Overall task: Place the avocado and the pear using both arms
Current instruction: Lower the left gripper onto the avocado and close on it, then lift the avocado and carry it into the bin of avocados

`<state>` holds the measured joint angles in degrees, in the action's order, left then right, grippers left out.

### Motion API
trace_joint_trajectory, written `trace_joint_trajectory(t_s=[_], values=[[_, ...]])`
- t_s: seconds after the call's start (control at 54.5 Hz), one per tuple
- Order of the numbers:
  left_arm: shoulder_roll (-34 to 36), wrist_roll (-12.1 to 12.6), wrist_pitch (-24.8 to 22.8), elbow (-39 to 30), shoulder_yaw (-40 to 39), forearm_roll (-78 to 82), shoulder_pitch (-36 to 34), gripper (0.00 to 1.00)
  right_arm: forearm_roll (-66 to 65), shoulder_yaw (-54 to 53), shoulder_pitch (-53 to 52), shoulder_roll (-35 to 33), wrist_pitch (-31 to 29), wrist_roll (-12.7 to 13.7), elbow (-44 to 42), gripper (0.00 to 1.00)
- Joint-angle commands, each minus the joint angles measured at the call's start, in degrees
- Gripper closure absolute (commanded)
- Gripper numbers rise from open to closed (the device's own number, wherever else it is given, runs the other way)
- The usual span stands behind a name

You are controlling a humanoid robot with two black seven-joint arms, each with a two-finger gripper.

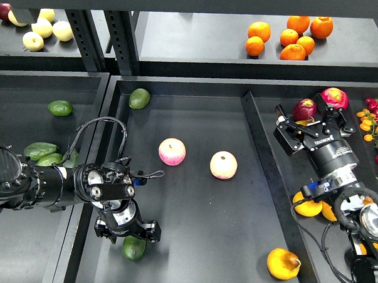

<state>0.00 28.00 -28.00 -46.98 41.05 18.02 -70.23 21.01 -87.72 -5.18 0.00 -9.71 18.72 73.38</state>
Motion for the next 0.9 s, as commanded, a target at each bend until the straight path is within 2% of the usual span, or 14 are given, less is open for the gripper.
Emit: trace_joint_trajectory(t_s=[0.0, 0.073, 0.202, 0.294, 0.349, 0.44, 0.642, 0.881], values=[[0.0, 0.0, 0.0, 0.1, -0.6, 0.0, 1.4, 0.08, 0.0, 0.2, 0.1, 0.0, -0.1, 0.0, -0.2, 0.00], [0.0, 0.0, 0.0, 0.7, -0.6, 0.0, 1.5, 0.15, 0.0, 0.2, 0.1, 0.0, -0.1, 0.0, -0.4, 0.00], [0.0, 0.0, 0.0, 2.5, -0.6, -0.1, 1.9, 0.37, 0.0, 0.2, 0.0, 0.0, -0.1, 0.0, -0.4, 0.00], [0.0, 0.0, 0.0, 3.9, -0.7, -0.4, 3.1, 0.57, 0.0, 0.2, 0.1, 0.0, -0.1, 0.0, -0.5, 0.00], [0.0, 0.0, 0.0, 5.0, -0.8, -1.0, 3.3, 0.75, 0.0, 0.1, 0.1, 0.0, -0.1, 0.0, -0.5, 0.00], [0.0, 0.0, 0.0, 7.0, -0.8, -4.2, 4.1, 0.89, 0.0, 0.1, 0.1, 0.0, -0.1, 0.0, -0.5, 0.00], [0.0, 0.0, 0.0, 6.2, -1.4, -5.4, 2.6, 0.92, 0.0, 0.1, 0.1, 0.0, -0.1, 0.0, -0.5, 0.00], [0.0, 0.0, 0.0, 5.9, -9.2, -5.6, -0.2, 0.93, 0.0, 0.2, 0.1, 0.0, -0.2, 0.0, -0.4, 0.00]])
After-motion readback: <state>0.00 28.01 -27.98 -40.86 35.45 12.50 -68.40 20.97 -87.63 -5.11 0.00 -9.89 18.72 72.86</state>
